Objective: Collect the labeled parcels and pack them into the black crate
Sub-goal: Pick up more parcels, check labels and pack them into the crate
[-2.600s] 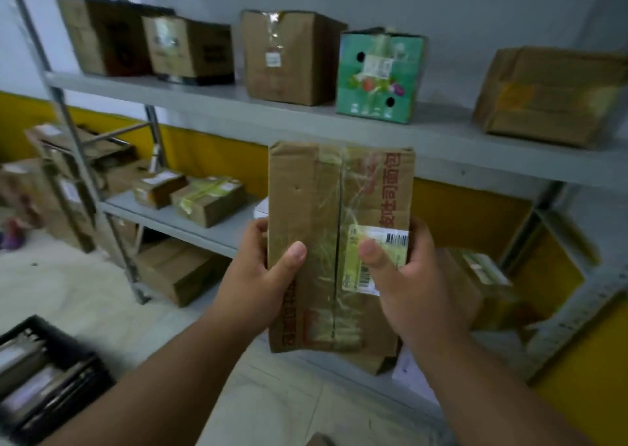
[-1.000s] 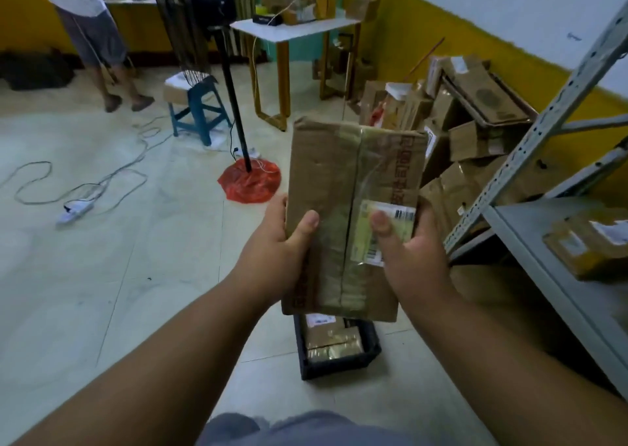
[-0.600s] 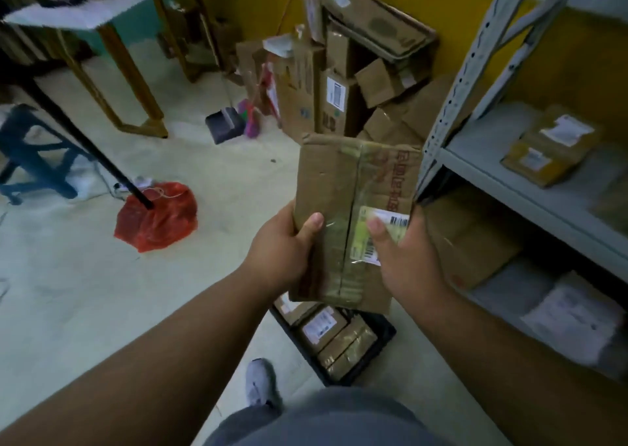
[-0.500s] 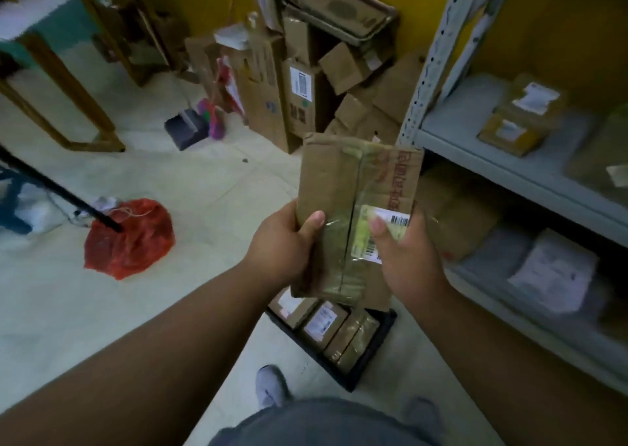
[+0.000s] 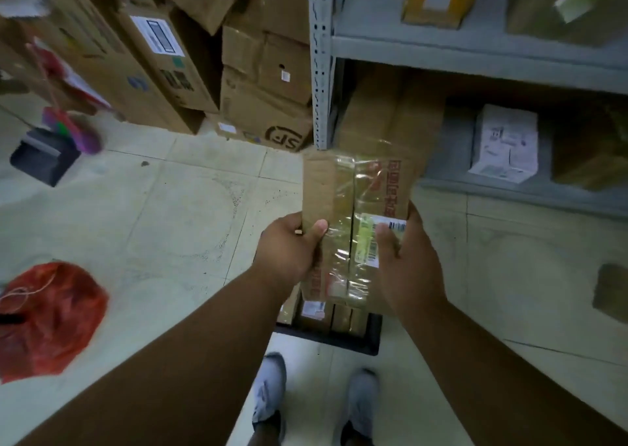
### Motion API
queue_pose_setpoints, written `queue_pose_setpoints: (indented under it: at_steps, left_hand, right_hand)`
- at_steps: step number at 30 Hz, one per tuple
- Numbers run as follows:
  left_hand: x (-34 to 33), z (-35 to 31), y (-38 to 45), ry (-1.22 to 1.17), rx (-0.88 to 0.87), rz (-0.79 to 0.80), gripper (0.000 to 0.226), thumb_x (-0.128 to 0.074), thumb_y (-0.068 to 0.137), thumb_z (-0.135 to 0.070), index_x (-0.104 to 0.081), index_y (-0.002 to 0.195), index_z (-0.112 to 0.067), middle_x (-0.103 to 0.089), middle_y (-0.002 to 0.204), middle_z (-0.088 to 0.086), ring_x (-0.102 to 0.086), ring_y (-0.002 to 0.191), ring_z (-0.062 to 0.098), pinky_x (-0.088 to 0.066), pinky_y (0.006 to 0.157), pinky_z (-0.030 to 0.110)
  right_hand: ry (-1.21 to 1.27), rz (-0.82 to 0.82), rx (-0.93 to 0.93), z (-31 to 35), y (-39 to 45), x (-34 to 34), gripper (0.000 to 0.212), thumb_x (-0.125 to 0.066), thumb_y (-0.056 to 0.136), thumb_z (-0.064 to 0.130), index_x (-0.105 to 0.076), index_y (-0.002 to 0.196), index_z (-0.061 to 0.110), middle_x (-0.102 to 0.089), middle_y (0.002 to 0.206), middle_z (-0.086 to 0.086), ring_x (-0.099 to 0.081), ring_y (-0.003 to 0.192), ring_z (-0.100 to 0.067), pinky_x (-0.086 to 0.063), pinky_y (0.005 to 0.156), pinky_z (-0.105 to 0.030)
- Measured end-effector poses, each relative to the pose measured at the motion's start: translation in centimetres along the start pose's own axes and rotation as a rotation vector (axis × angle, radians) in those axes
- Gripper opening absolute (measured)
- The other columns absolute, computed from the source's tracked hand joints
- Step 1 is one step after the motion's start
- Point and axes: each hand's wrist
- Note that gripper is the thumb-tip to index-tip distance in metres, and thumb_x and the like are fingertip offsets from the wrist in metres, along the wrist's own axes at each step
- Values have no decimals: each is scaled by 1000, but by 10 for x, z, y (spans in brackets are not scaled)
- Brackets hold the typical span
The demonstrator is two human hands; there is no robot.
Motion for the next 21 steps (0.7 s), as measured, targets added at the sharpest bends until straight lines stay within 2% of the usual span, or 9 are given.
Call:
queue_pose_setpoints:
  at_steps: [3,7,9,11,12,14,16,18,21]
  left_hand:
    - [-39,61,41,78,65,-10,23,-57,96,-42,-70,93,-24,-68,75,-10,-62,67,2,-43,53,18]
    - [-93,152,83,129,97,9,22,-57,94,-40,-62,104,-21,-67,78,-5,-65,67,8,-50,56,25]
    - [-110,196,95,122,140,54,18,-59,94,-34,-55,108,-23,-66,78,-5,-64,60,5,-48,50,20]
    - [-123,239,110,150,160,108,20,-58,95,-31,-52,113,-26,-65,86,-6,-64,71,6,-52,59,22]
    - [-128,257,120,193,155,128,19,-57,95,-30,-54,113,-28,-66,89,-6,-64,77,9,-53,65,25]
    - [-137,286,143,274,145,153,10,-55,95,-28,-62,103,-27,-66,85,-6,-62,76,9,-47,61,21]
    - [-146,307,163,352,145,152,17,-52,95,-28,-68,92,-24,-67,79,-4,-63,69,10,-45,55,20]
    - [-155,327,179,430,136,148,19,-52,89,-29,-70,94,-25,-68,85,2,-66,72,20,-56,63,29]
    - [-166,349,191,528,145,191,24,-54,84,-32,-67,101,-22,-63,97,7,-65,81,28,-59,76,43]
  right_hand:
    - [-17,-5,-96,-58,7,-56,47,-44,103,30,-35,148,22,-58,132,-1,-62,109,-20,-44,83,-28]
    - [-65,20,-236,-142,12,-130,52,-45,102,26,-30,151,14,-54,136,-8,-60,114,-26,-44,86,-28]
    - [-79,44,-335,-181,11,-166,53,-45,103,28,-29,151,13,-55,138,-10,-60,116,-29,-51,92,-38]
    - [-84,50,-408,-214,10,-199,53,-45,103,30,-29,151,14,-56,137,-11,-61,116,-29,-53,95,-45]
    - [-86,46,-420,-229,11,-213,53,-46,102,29,-29,151,14,-56,137,-10,-61,116,-29,-53,94,-44]
    - [-88,40,-435,-256,17,-240,53,-47,102,27,-29,151,16,-56,136,-9,-62,113,-27,-52,89,-35]
    - [-97,48,-496,-279,21,-263,52,-47,103,27,-28,150,15,-57,135,-10,-63,105,-25,-52,83,-34]
    - [-101,65,-562,-297,21,-284,48,-47,103,27,-31,146,14,-57,133,-12,-63,101,-25,-55,81,-36]
    - [-114,85,-596,-318,20,-309,44,-46,103,29,-34,143,15,-59,132,-12,-64,109,-31,-56,90,-46]
Point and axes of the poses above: each hand's wrist, its own y-axis towards the middle knuckle, its own x-axis out of the back of the hand, z = x × y
